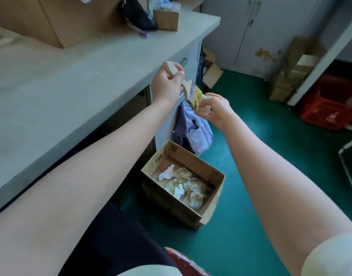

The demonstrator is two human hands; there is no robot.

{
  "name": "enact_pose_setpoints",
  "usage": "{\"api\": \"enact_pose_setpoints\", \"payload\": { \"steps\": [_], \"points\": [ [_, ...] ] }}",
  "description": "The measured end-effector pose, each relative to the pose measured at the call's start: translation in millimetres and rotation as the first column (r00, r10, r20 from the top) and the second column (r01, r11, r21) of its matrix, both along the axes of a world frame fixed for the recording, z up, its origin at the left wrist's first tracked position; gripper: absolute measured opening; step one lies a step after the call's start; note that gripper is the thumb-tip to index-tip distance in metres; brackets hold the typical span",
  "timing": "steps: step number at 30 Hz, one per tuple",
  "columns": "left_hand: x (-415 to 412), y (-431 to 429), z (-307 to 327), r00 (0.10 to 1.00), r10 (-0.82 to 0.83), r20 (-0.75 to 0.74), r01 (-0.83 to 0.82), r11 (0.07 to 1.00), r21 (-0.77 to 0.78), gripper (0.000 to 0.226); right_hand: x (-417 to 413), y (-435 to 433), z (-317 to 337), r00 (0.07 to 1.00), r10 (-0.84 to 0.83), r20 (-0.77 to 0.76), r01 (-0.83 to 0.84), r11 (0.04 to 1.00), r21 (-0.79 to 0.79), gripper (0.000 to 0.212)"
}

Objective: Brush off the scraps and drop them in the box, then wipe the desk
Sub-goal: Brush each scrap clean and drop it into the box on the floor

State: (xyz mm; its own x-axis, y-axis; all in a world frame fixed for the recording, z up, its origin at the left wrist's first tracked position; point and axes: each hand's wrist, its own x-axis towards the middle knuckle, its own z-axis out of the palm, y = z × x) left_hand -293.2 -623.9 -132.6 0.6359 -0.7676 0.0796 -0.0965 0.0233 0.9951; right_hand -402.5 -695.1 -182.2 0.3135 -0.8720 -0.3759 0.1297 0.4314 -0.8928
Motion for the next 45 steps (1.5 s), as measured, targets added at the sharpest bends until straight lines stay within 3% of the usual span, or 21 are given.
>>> {"api": "enact_pose_setpoints", "payload": {
  "steps": [9, 18, 24, 31, 34, 37, 40, 45],
  "points": [
    [-4.5, 14.3, -77.0, 0.998, 0.035, -0.055, -0.021, 0.972, 0.234, 0.027, -6.9, 18.2, -81.9, 0.97, 0.091, -0.224, -0.047, 0.98, 0.194, 0.05],
    [-0.4, 32.9, -130.6, 0.999, -0.004, 0.034, -0.01, 0.914, 0.405, 0.023, 2.8, 36.3, -118.4, 0.922, 0.276, -0.271, -0.184, 0.929, 0.322, 0.057],
    [9.4, 35.6, -143.5, 0.993, -0.007, 0.119, -0.051, 0.878, 0.477, 0.006, 5.3, 41.4, -128.6, 0.887, 0.329, -0.323, -0.2, 0.905, 0.374, 0.041],
    [17.1, 34.4, -141.9, 0.98, -0.033, 0.197, -0.063, 0.884, 0.464, 0.006, 5.4, 36.8, -133.0, 0.876, 0.317, -0.363, -0.191, 0.92, 0.342, 0.036],
    [20.0, 37.0, -142.5, 0.971, -0.048, 0.235, -0.068, 0.885, 0.46, 0.007, 4.8, 36.7, -135.4, 0.832, 0.333, -0.444, -0.217, 0.931, 0.292, 0.036],
    [22.9, 42.0, -145.2, 0.969, -0.048, 0.243, -0.074, 0.88, 0.468, 0.007, 6.0, 42.2, -133.8, 0.788, 0.356, -0.503, -0.242, 0.929, 0.279, 0.021],
    [25.5, 47.3, -144.5, 0.971, -0.024, 0.239, -0.091, 0.884, 0.459, 0.006, 7.6, 46.2, -131.2, 0.77, 0.38, -0.512, -0.262, 0.921, 0.289, 0.024],
    [31.4, 42.8, -121.5, 0.989, -0.003, 0.151, -0.055, 0.925, 0.376, 0.005, 12.2, 39.9, -111.0, 0.824, 0.325, -0.464, -0.242, 0.942, 0.23, 0.025]
  ]
}}
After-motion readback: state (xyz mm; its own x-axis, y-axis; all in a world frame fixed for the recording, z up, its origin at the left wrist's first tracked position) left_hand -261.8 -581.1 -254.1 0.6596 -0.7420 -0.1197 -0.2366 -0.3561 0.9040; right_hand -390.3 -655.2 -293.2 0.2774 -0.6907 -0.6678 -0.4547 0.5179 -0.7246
